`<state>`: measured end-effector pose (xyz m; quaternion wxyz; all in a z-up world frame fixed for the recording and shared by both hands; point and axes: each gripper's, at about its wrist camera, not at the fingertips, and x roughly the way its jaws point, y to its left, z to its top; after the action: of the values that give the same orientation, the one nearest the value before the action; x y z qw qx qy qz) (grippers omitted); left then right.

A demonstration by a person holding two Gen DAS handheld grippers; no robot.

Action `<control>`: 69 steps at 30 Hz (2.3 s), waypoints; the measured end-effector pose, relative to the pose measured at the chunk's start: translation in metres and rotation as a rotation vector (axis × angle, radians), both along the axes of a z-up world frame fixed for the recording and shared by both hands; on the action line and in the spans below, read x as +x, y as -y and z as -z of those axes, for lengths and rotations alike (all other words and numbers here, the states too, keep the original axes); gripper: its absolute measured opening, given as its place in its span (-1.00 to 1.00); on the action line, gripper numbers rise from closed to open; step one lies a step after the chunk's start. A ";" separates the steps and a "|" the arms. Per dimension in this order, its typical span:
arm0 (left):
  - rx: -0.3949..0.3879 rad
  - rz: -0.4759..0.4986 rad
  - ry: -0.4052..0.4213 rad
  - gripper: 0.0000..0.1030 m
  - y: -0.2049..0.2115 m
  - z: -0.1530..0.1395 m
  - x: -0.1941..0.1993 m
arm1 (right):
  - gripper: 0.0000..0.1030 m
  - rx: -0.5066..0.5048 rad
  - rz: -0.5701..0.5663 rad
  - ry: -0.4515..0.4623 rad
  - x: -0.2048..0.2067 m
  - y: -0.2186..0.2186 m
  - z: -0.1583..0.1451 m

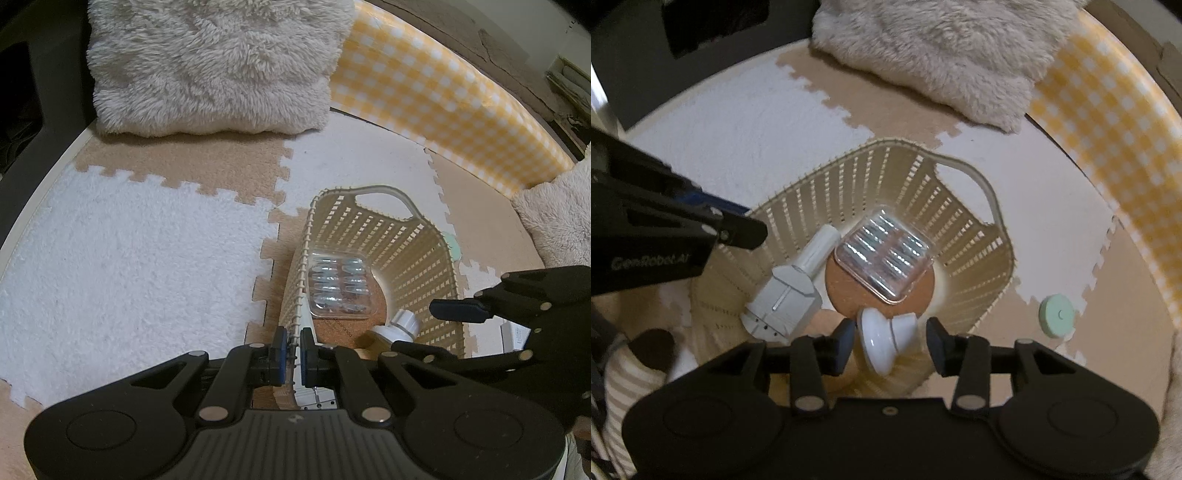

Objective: Organize rigid objects
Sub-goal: 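Carry the suction-cup piece with the right gripper and drop it into the basket, then move the right gripper to the white charger and grasp it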

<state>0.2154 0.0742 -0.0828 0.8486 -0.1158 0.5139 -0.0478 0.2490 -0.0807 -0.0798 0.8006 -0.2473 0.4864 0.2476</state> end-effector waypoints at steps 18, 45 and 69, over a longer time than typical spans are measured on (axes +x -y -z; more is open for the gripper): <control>0.000 0.000 0.000 -0.88 0.000 0.000 0.000 | -0.80 0.071 0.042 -0.112 0.008 -0.001 0.012; 0.000 0.000 0.000 -0.88 0.000 0.001 0.000 | -0.41 0.214 0.074 -0.075 -0.023 0.021 -0.032; 0.003 0.003 0.001 -0.88 -0.001 0.000 -0.001 | 0.82 0.393 0.343 0.121 -0.040 0.113 -0.080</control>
<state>0.2140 0.0750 -0.0830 0.8489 -0.1136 0.5139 -0.0481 0.2088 -0.1936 -0.0002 0.8911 -0.0156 0.4149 0.1829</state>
